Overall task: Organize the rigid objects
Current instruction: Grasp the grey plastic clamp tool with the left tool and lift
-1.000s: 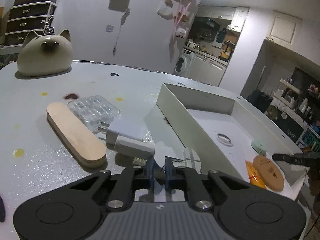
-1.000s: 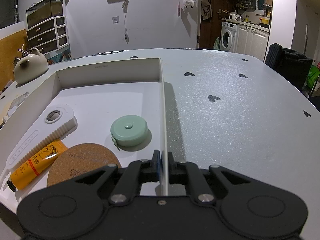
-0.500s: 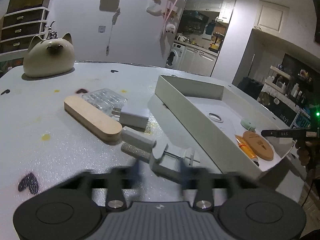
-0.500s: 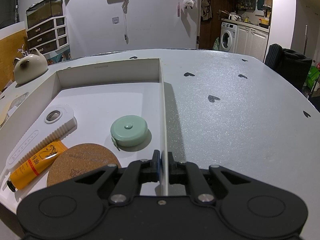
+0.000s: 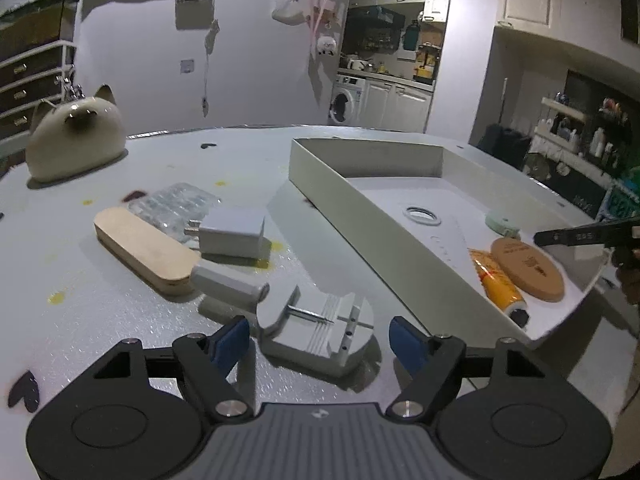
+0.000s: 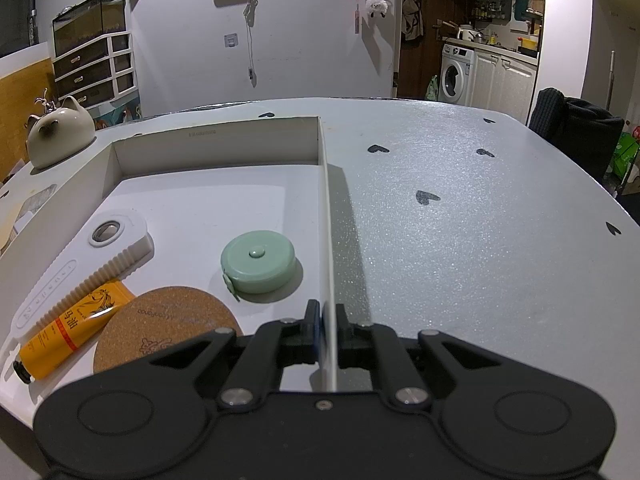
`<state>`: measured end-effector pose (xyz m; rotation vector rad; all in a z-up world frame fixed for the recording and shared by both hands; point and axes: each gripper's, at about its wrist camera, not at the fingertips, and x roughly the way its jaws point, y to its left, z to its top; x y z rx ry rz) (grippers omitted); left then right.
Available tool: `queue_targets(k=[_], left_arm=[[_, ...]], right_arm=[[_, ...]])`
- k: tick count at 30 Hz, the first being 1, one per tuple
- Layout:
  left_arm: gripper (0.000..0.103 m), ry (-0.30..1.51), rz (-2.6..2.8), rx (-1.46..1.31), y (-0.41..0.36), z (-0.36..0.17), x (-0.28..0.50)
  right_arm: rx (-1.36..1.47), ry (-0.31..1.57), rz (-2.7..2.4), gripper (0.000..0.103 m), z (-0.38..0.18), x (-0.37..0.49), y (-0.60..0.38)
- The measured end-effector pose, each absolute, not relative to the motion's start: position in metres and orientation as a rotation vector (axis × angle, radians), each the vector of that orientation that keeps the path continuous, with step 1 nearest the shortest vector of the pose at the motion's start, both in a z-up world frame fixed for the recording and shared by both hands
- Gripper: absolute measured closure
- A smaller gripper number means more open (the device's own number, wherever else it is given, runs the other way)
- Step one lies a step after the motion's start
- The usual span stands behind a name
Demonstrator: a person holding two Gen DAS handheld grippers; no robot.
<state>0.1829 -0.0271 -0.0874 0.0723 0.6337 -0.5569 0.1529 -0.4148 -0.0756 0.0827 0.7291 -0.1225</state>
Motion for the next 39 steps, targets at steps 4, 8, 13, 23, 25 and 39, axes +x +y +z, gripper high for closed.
queue_targets(k=[4, 8, 13, 23, 25, 39], left_arm=[[0.038, 0.634, -0.539, 0.071, -0.029, -0.087, 0.185], [0.038, 0.619, -0.539, 0.069, -0.028, -0.087, 0.183], [0.039, 0.595, -0.548, 0.05, -0.023, -0.081, 0.177], [0.039, 0.553, -0.566, 0.057, -0.022, -0.064, 0.169], [0.039, 0.566, -0.563, 0.066, -0.024, -0.067, 0.167], [0.029, 0.673, -0.539, 0.055, -0.028, -0.081, 0.167]], right_arm=[[0.084, 0.728, -0.123, 0.094, -0.076, 0.153, -0.415], [0.084, 0.729, -0.122, 0.095, -0.076, 0.153, -0.415], [0.084, 0.728, -0.122, 0.095, -0.076, 0.153, -0.415], [0.086, 0.726, -0.123, 0.095, -0.075, 0.153, -0.414], [0.086, 0.726, -0.123, 0.095, -0.075, 0.153, -0.414], [0.089, 0.723, -0.124, 0.095, -0.075, 0.153, -0.414]])
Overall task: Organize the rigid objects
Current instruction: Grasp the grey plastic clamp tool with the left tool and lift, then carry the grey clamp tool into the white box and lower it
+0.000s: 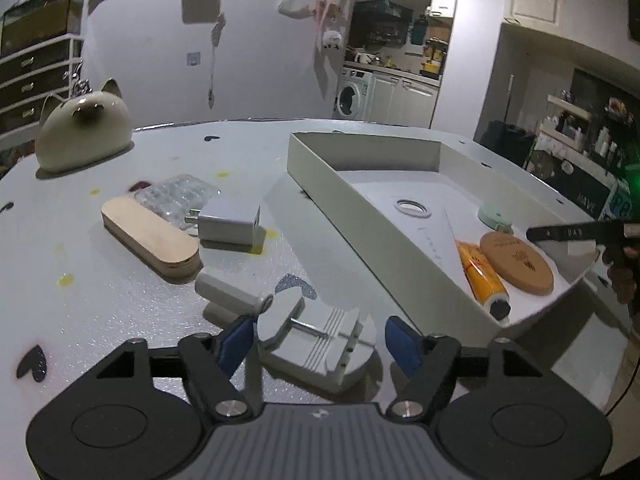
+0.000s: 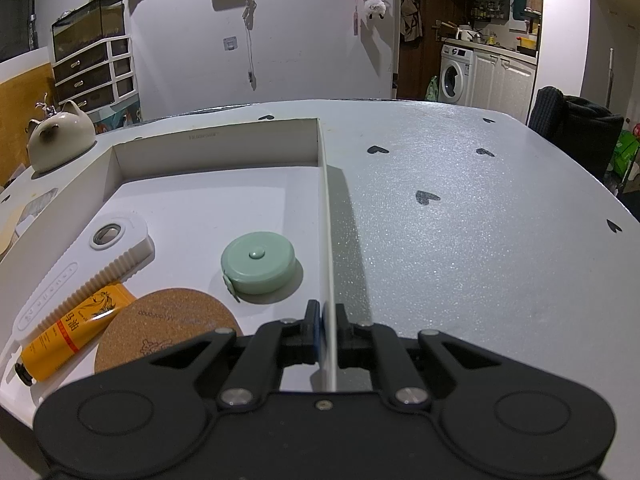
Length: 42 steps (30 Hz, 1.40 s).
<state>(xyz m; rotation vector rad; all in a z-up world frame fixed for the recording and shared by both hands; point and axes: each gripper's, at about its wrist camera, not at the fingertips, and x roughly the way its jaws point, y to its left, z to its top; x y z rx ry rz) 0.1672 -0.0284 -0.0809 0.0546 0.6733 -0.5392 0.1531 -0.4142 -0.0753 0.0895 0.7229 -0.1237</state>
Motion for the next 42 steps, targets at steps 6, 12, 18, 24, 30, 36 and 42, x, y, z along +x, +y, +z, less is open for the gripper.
queue_targets(k=[6, 12, 18, 24, 30, 36, 42], left_arm=[[0.037, 0.674, -0.505, 0.086, -0.035, -0.084, 0.169], [0.038, 0.656, -0.513, 0.075, -0.03, -0.082, 0.167], [0.038, 0.613, -0.535, 0.076, -0.029, -0.071, 0.162], [0.038, 0.644, -0.535, 0.095, -0.031, -0.077, 0.163], [0.036, 0.68, -0.504, 0.108, -0.033, -0.081, 0.166], [0.032, 0.697, -0.475, 0.075, -0.034, -0.083, 0.173], [0.038, 0.677, -0.478, 0.048, -0.031, -0.082, 0.174]], right_arm=[[0.089, 0.722, -0.123, 0.095, -0.075, 0.153, -0.414], [0.089, 0.722, -0.123, 0.095, -0.075, 0.153, -0.414], [0.089, 0.722, -0.123, 0.095, -0.075, 0.153, -0.414], [0.09, 0.722, -0.122, 0.095, -0.076, 0.153, -0.414], [0.091, 0.721, -0.122, 0.095, -0.076, 0.153, -0.414], [0.091, 0.72, -0.122, 0.095, -0.076, 0.153, -0.414], [0.092, 0.719, -0.121, 0.095, -0.075, 0.152, -0.414]])
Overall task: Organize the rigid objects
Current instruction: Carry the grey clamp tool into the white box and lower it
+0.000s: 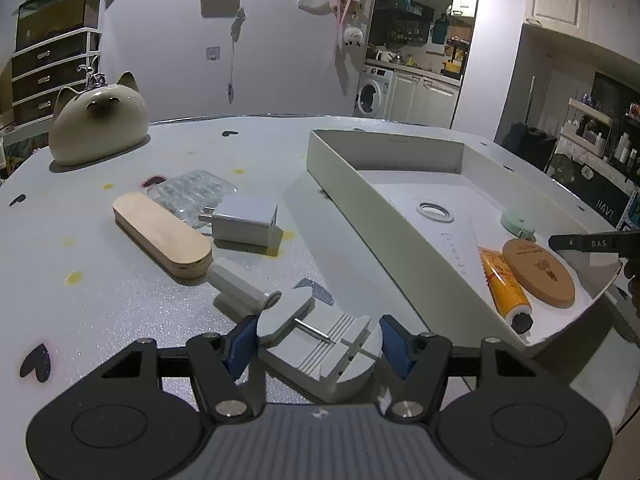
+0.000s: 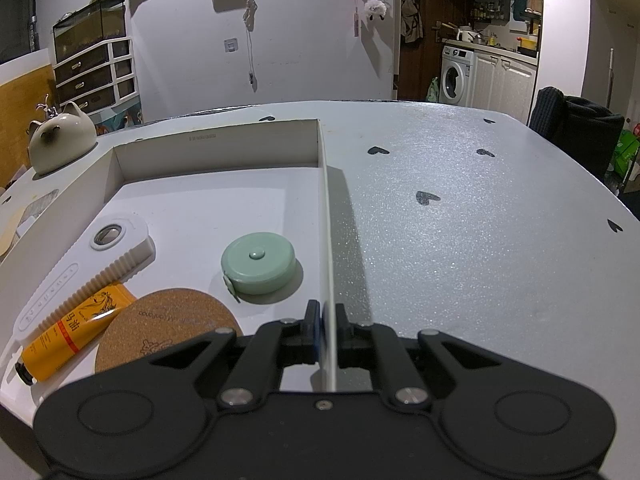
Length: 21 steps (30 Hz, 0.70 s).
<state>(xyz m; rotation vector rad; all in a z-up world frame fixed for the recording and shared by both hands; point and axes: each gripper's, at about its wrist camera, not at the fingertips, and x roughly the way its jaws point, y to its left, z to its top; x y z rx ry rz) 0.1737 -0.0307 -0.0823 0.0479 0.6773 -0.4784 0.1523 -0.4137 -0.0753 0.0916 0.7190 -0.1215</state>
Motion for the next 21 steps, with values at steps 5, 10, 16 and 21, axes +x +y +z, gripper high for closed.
queue_targets(k=[5, 10, 16, 21], left_arm=[[0.038, 0.652, -0.486, 0.043, -0.028, -0.078, 0.17], [0.038, 0.623, -0.492, 0.041, -0.026, -0.071, 0.167], [0.038, 0.536, -0.52, 0.053, -0.035, -0.047, 0.17], [0.038, 0.461, -0.598, 0.082, -0.062, -0.022, 0.179]], right_arm=[[0.091, 0.72, -0.121, 0.095, -0.075, 0.152, -0.414], [0.092, 0.719, -0.122, 0.095, -0.075, 0.152, -0.413], [0.09, 0.72, -0.121, 0.095, -0.075, 0.152, -0.414], [0.089, 0.721, -0.121, 0.095, -0.075, 0.152, -0.413]])
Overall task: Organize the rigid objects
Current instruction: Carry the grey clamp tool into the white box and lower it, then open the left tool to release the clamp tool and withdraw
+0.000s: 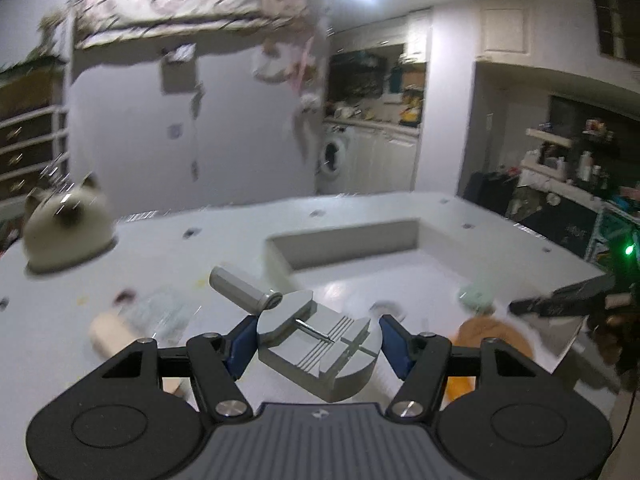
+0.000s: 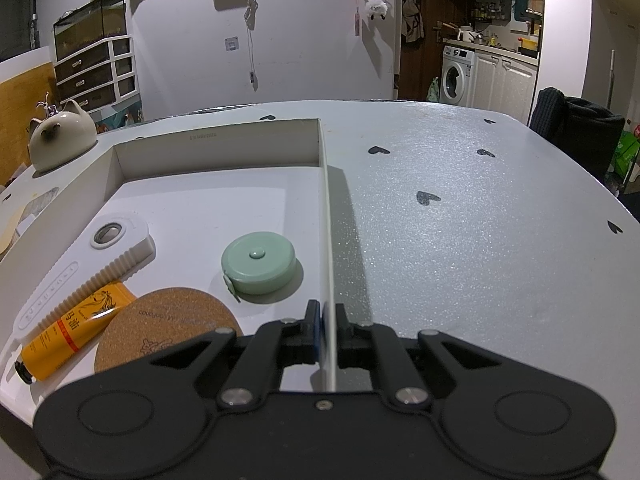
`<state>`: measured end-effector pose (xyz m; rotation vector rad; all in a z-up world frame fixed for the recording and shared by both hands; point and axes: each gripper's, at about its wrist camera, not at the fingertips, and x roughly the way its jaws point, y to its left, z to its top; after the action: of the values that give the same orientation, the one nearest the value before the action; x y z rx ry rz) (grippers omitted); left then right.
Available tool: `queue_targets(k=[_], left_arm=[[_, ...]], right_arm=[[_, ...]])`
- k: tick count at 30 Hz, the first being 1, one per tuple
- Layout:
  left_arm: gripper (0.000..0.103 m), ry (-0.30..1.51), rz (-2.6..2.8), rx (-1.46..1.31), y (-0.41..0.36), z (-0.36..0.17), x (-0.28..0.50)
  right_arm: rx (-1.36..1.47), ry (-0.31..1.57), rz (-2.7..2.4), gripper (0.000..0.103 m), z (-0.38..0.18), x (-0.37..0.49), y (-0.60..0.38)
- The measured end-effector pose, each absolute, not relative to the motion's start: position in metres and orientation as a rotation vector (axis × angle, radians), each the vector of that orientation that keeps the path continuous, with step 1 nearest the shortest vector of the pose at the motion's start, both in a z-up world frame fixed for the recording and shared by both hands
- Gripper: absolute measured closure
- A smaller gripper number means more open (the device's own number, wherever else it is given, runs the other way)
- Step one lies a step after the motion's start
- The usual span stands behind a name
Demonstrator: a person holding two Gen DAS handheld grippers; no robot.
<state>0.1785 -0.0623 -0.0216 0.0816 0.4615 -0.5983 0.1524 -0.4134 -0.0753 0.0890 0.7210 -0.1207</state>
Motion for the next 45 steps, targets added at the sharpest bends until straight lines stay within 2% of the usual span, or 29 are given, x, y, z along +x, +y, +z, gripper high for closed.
queue_targets(k=[11, 20, 35, 42, 43, 44, 45], left_arm=[[0.038, 0.49, -0.857, 0.16, -0.16, -0.011, 0.217], [0.038, 0.555, -0.995, 0.26, -0.234, -0.039, 0.256], [0.038, 0.817, -1.05, 0.265, -0.26, -0.071, 0.296], [0.037, 0.846, -1.011, 0.27, -0.261, -0.075, 0.302], [0.031, 0.852, -1.003, 0.272, -0.261, -0.075, 0.302], [0.019, 0.856, -1.0, 0.27, -0.26, -0.075, 0.303], [0.015, 0.858, -1.003, 0.264, -0.259, -0.074, 0.302]], right_arm=[[0.092, 0.719, -0.12, 0.095, -0.076, 0.152, -0.414], [0.111, 0.712, -0.118, 0.095, -0.078, 0.152, -0.417], [0.12, 0.716, -0.123, 0.095, -0.078, 0.152, -0.418], [0.123, 0.714, -0.126, 0.095, -0.079, 0.152, -0.418], [0.122, 0.715, -0.127, 0.095, -0.079, 0.152, -0.418], [0.122, 0.715, -0.128, 0.095, -0.079, 0.152, -0.418], [0.121, 0.717, -0.129, 0.095, -0.079, 0.152, -0.418]])
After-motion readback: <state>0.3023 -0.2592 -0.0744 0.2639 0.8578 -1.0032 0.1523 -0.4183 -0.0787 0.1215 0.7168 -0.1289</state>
